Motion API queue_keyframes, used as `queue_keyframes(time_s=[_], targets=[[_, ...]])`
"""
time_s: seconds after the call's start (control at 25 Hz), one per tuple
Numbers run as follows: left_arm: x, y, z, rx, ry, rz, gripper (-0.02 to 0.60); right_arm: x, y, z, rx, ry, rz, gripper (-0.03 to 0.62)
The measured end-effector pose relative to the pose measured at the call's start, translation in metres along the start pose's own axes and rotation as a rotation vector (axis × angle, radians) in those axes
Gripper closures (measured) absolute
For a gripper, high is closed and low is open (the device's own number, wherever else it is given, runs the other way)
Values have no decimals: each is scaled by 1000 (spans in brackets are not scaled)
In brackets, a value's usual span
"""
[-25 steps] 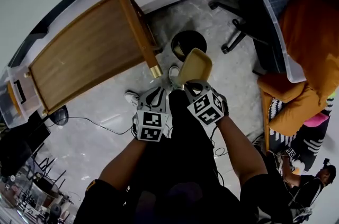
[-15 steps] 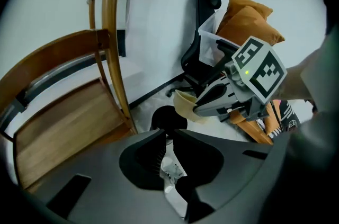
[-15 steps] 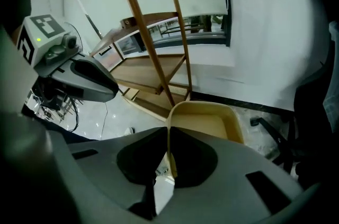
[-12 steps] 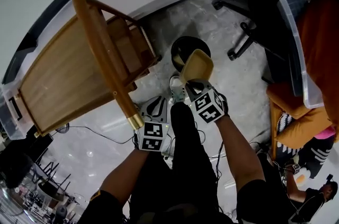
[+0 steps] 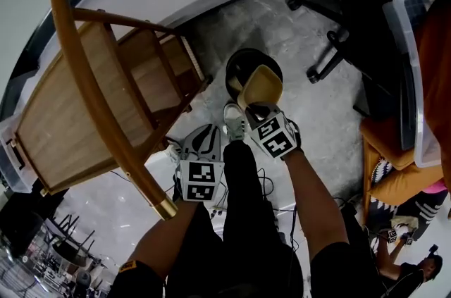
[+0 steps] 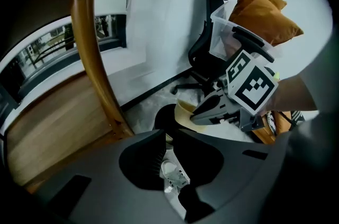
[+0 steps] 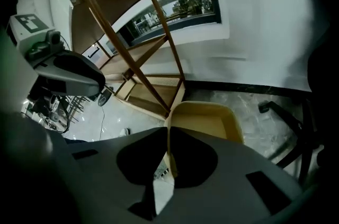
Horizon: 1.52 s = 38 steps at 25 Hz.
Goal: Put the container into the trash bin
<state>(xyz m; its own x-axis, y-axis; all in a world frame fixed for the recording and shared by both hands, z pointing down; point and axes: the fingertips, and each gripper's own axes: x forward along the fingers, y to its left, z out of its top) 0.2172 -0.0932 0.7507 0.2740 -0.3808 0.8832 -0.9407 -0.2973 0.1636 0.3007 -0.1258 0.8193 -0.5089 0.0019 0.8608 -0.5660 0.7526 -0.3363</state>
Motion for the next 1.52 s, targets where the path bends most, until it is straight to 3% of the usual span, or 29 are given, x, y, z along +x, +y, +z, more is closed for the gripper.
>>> queue_keyframes(time_s=[0.44, 0.92, 1.28, 1.52], targets=[[31, 1, 5, 6, 37, -13, 540, 30, -31, -11, 79, 25, 21, 559], [46, 12, 16, -13, 28, -10, 540, 57, -47, -8, 66, 56, 63, 549], [44, 5, 20, -5, 22, -19, 540, 48, -54, -13, 98, 49, 11, 462], [39, -1, 24, 6, 9, -20, 540, 31, -54, -12, 103, 8, -31, 461]])
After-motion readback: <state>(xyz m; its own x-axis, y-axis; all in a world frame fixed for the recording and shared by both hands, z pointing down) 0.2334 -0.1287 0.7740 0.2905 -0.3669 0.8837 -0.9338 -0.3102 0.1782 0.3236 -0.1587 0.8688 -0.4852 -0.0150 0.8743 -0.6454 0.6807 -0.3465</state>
